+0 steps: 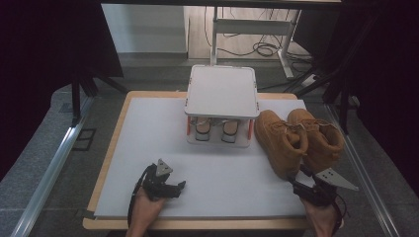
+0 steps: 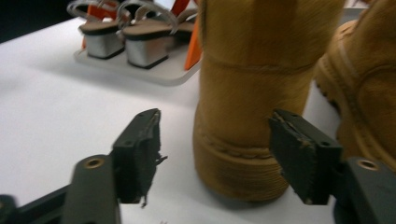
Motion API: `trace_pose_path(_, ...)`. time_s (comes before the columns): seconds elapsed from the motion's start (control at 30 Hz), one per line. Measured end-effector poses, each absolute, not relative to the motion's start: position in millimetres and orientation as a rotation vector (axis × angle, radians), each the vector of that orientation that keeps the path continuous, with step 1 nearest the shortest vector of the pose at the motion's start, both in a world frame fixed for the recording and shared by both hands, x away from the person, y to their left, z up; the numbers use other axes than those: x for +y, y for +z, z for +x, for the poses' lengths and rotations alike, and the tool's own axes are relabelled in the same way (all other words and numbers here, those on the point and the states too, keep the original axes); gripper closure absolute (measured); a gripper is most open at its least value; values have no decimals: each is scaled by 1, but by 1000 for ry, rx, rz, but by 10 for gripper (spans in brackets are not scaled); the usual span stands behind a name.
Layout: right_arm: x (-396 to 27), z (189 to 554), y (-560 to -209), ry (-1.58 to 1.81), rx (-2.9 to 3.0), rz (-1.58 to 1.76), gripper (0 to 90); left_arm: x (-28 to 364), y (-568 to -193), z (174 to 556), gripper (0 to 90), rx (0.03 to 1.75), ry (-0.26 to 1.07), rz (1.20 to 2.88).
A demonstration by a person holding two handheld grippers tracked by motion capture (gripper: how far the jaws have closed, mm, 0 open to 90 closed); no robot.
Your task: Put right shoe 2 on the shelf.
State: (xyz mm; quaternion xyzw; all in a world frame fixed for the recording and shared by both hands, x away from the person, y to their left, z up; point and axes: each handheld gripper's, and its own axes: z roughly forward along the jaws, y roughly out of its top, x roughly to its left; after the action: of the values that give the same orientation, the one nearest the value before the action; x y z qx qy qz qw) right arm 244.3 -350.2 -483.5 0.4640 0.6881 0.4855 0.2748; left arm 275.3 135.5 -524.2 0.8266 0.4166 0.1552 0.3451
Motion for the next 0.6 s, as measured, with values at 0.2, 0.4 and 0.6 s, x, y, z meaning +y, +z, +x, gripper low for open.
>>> trace_pose_path(0.2, -354, 250, -476, 1349, 1780, 1286, 203, 135, -524, 275, 148, 1082, 403, 2146)
trace_pose_path(0.4, -349, 261, -472, 1327, 1744, 1271, 141, 136, -524, 275, 148, 1082, 402, 2146)
trace_pose_path(0.6, -345, 272, -468, 1320, 1700, 1263, 114, 136, -524, 275, 148, 1082, 402, 2147)
